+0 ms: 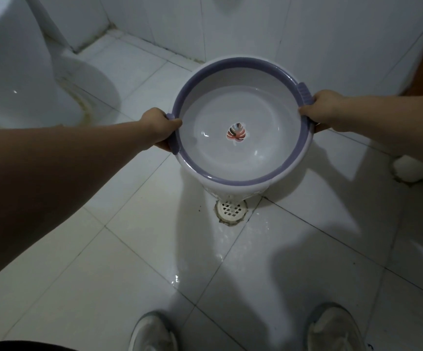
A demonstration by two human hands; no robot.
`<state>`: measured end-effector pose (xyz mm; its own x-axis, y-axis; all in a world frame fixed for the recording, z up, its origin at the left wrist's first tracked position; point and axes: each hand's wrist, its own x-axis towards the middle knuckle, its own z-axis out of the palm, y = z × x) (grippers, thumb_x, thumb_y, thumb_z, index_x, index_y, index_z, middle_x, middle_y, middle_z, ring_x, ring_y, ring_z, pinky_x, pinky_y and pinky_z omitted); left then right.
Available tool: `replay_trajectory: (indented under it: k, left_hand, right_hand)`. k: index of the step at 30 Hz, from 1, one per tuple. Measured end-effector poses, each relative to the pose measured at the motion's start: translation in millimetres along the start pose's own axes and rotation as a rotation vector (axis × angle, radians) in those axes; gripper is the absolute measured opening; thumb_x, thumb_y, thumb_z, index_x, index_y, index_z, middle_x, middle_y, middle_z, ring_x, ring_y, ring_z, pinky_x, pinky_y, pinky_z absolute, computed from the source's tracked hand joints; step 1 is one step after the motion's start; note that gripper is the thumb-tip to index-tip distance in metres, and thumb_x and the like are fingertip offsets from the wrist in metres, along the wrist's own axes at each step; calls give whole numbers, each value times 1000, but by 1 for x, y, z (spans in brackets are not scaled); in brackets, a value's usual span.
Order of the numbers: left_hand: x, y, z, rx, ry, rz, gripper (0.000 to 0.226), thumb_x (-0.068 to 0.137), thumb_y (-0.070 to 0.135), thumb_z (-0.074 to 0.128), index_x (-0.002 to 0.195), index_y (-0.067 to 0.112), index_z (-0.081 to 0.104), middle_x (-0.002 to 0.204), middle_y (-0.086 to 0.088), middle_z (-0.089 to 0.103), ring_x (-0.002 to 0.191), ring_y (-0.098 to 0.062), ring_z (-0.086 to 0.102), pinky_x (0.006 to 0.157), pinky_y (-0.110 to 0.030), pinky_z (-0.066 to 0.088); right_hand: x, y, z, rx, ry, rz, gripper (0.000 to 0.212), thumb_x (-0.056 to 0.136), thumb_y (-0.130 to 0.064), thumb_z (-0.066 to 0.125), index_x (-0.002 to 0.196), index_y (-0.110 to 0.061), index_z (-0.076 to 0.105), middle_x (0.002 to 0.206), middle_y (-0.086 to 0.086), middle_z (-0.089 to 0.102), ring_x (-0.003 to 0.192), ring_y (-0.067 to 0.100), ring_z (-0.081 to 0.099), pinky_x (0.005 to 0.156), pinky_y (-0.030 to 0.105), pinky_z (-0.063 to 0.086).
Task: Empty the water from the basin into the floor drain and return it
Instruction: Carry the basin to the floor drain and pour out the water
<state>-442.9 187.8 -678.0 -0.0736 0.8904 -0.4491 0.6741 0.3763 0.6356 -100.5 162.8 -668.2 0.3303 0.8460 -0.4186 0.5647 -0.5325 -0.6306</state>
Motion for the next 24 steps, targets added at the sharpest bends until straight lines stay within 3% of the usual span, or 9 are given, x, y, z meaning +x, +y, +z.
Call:
replay_trajectory:
  k: [9, 14, 24]
  left_hand:
    - [1, -1, 3, -7, 14, -1, 36, 95, 27, 56, 116, -2, 58, 78, -17, 70, 49, -26, 70, 37, -28, 55]
    - [2, -3, 5, -2, 15, -7, 36, 96, 29, 55, 116, -1, 58, 79, -15, 69, 55, -26, 71, 38, -26, 55]
    - [4, -4, 7, -6, 27, -4, 32, 96, 28, 56, 113, 1, 59, 78, -13, 69, 49, -23, 70, 36, -25, 52]
  right_hand:
    - [2, 2, 1, 25, -4, -12, 36, 94, -13, 50, 125, 7, 50, 101, 22, 60, 88, 36, 63, 84, 48, 55]
    - [3, 4, 2, 25, 7, -16, 35, 94, -13, 51, 124, 6, 51, 100, 22, 59, 87, 35, 62, 81, 46, 55]
    - [4, 6, 2, 11, 9, -23, 34, 94, -13, 51, 123, 4, 51, 100, 21, 60, 84, 34, 62, 74, 41, 54]
